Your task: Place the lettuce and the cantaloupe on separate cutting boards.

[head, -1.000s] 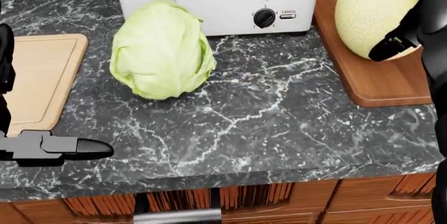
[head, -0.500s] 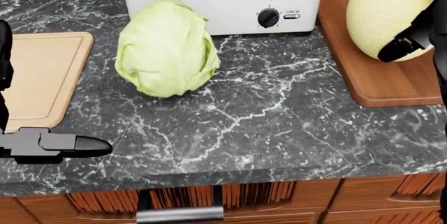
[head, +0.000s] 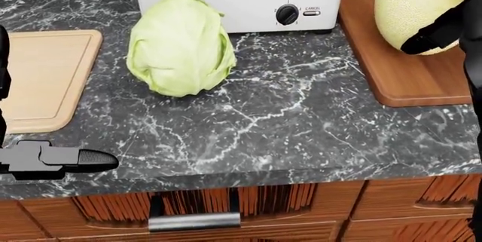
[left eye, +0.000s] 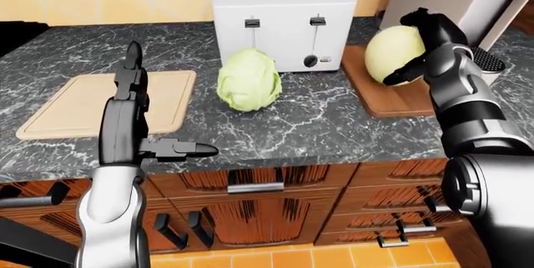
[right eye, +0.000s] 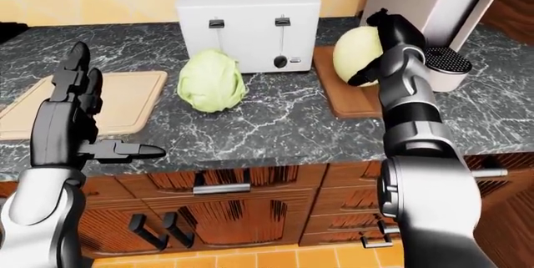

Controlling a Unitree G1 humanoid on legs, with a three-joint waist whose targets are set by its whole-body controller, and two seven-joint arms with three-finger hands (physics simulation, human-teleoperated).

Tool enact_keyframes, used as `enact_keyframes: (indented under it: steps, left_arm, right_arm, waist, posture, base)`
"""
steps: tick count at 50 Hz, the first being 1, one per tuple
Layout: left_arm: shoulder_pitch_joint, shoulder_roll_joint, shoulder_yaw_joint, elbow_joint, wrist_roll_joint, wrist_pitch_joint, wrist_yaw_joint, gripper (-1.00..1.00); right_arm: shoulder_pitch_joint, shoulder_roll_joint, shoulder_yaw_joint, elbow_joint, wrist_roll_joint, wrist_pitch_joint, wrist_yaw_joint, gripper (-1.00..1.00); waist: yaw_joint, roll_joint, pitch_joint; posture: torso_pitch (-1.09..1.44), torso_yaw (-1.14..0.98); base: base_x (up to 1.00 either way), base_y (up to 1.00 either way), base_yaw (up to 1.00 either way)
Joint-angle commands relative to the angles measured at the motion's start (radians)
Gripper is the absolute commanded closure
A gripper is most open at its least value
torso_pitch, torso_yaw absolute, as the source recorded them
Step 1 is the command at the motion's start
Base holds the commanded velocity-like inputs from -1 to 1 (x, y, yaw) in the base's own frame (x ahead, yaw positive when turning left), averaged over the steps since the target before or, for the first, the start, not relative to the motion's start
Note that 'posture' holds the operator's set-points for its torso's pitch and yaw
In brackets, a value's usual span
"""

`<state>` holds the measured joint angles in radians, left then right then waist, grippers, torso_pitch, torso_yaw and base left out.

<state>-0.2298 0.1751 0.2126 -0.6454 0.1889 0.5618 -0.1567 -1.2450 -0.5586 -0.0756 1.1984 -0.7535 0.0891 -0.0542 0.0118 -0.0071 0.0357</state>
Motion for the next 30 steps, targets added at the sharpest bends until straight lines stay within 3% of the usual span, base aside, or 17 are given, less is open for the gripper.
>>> enact_keyframes:
  steps: [1,6,30]
  left_arm:
    - [-0.02,0.008,0.006,-0.031,0.001,-0.03,0.006,-1.0]
    - [-0.027,0.011,0.006,-0.032,0.001,-0.024,0.005,-1.0]
    - [-0.027,0.017,0.017,-0.037,-0.006,-0.02,0.003,-1.0]
  right_arm:
    - [-0.045,-0.023,-0.004,-0.045,-0.015,-0.013,-0.043,-0.7]
    - [-0.048,-0.025,-0.003,-0.045,-0.018,-0.013,-0.037,-1.0]
    - [-0.047,-0.016,0.0,-0.046,-0.03,-0.015,-0.027,-1.0]
  waist:
    - [-0.001,-0.002,-0.025]
    - [-0.001,-0.003,-0.026]
    - [-0.003,0.001,-0.036]
  posture:
    - [0.0,0.0]
    - [0.0,0.0]
    - [0.0,0.0]
  base:
    - [0.0,0.0,0.0]
    - [0.0,0.0,0.0]
    - [0.0,0.0,0.0]
